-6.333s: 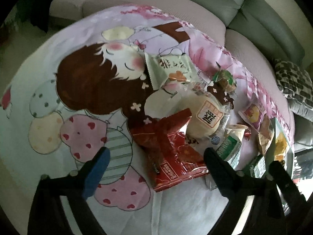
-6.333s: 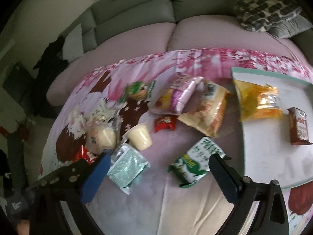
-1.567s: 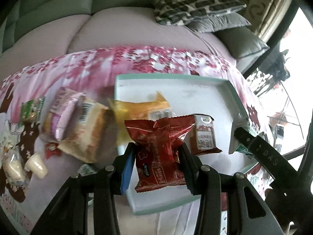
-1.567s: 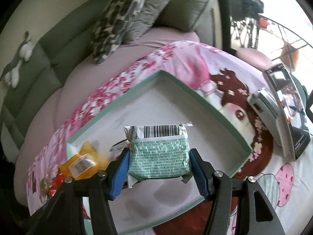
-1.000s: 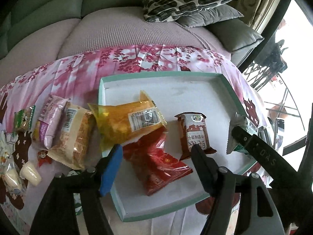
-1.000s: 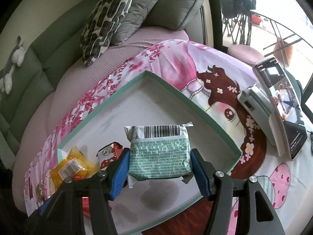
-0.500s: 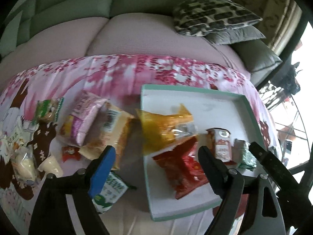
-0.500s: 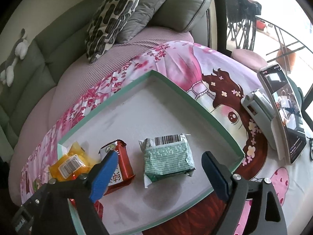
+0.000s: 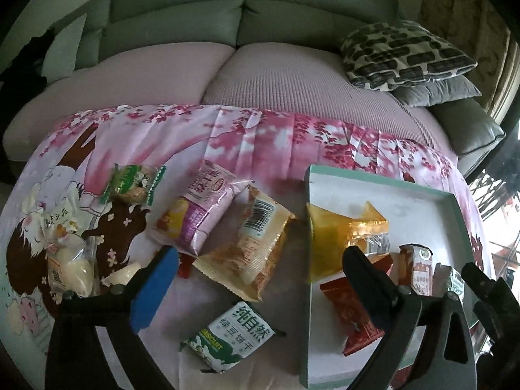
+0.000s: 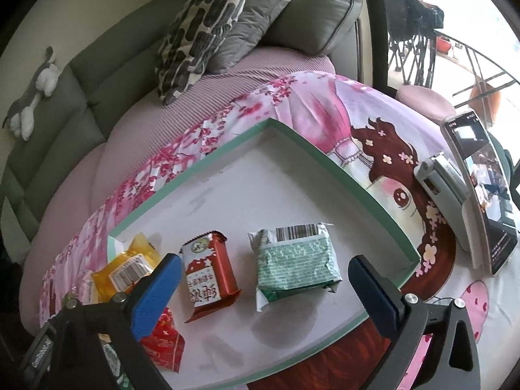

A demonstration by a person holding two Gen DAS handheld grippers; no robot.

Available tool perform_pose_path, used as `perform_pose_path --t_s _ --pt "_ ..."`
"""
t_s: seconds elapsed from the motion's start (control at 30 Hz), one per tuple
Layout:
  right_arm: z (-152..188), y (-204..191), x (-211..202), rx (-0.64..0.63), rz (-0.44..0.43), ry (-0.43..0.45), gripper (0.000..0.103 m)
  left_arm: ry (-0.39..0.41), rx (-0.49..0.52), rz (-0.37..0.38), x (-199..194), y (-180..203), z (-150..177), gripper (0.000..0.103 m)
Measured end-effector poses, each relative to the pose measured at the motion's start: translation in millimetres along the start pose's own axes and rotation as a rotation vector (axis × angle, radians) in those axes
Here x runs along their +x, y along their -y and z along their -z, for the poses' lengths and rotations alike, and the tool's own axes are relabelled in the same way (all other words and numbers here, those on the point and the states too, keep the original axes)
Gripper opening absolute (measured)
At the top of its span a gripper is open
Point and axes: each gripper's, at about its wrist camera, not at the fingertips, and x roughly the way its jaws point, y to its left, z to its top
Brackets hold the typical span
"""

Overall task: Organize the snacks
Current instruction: 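Withdraw both open tools from the tray toward the remaining snacks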

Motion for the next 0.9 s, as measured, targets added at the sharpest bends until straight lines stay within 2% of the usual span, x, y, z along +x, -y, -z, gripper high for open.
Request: perform_pose_path --t_s 0.23,0.37,0.9 --pt "-3 -4 -10 0.004 -0.072 0.048 0.103 0.018 -0.031 -0.026 -4 -13 2 0.101" --pt "-3 -12 -9 -0.014 -0.085 0.027 0.103 0.032 -0.045 -0.04 -11 -27 0 0.101" --pt "28 -79 -16 -0.159 -0.215 0.001 0.103 0.055 -0.102 -0.23 -48 -114 9 0.101"
